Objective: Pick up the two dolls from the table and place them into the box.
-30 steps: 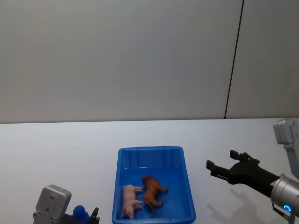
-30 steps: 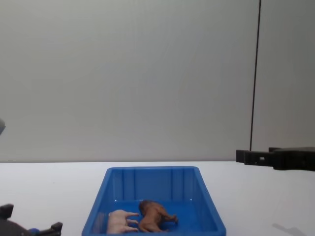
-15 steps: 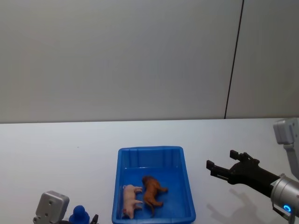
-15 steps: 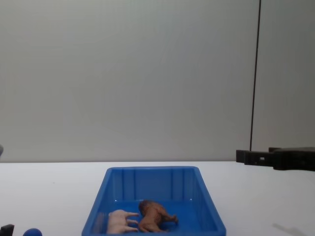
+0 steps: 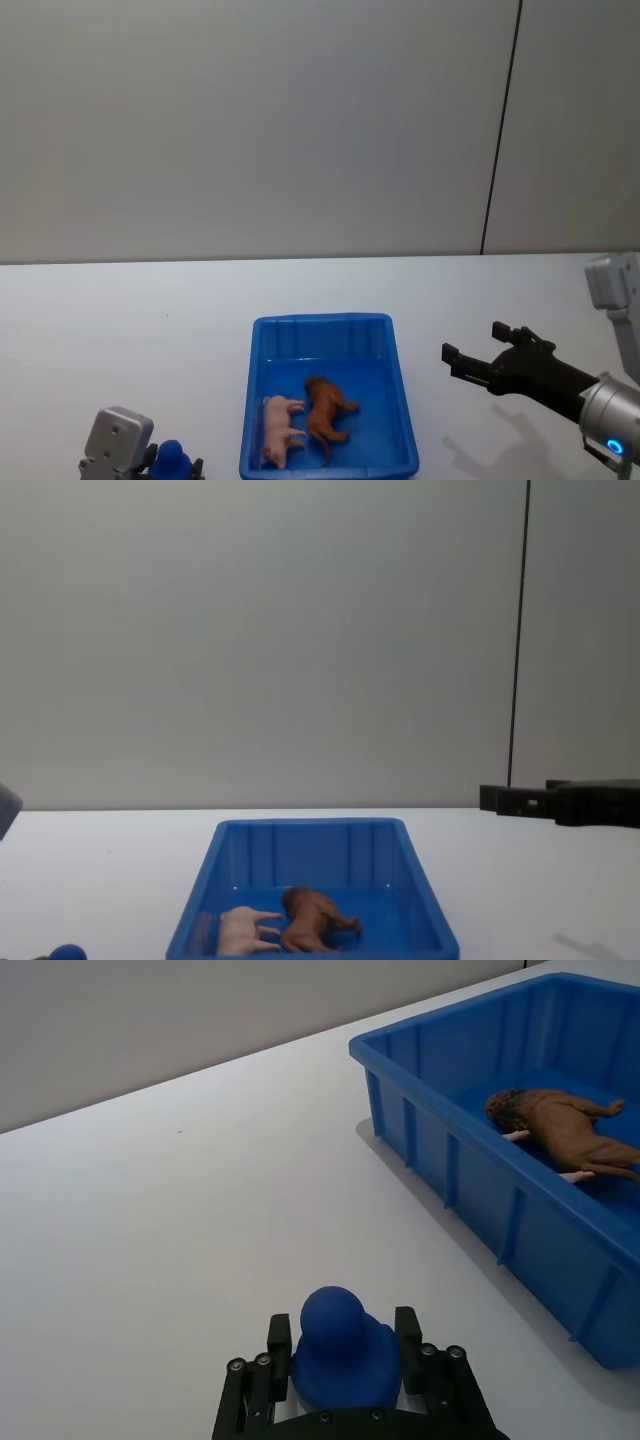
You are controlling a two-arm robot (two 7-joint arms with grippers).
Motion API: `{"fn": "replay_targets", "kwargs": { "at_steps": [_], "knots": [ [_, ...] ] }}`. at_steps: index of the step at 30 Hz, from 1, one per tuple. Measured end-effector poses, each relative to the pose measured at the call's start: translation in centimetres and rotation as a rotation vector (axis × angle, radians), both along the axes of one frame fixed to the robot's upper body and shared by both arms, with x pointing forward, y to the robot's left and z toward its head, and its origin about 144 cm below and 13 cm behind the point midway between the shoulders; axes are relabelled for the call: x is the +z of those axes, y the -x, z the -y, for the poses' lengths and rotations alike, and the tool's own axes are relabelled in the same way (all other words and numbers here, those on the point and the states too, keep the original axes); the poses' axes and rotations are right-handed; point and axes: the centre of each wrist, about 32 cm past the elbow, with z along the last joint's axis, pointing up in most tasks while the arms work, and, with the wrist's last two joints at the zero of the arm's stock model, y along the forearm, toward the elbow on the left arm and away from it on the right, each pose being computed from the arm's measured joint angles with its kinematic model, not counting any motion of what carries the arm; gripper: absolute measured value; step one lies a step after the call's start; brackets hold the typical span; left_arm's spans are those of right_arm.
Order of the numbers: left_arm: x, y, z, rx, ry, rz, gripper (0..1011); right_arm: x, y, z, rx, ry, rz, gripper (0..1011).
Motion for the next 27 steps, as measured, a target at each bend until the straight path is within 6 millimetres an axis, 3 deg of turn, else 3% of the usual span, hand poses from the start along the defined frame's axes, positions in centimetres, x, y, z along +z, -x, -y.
{"fn": "replay_targets", "kwargs": {
  "at_steps": [3,13,27],
  "knots": [
    [0.0,-0.3,-0.1,0.001,-0.005,-0.006,583,0.0,0.0,0.0,0.000,0.000,0.000,1001],
    [1.1,-1.0,-0.2,0.000,-0.028,0.019,509,0.0,0.0,0.0,0.000,0.000,0.000,1001],
    [5.2,-3.3,1.2,-0.070,-0.059,0.180,425,0.0,0.0,0.0,0.000,0.000,0.000,1001]
  ]
}}
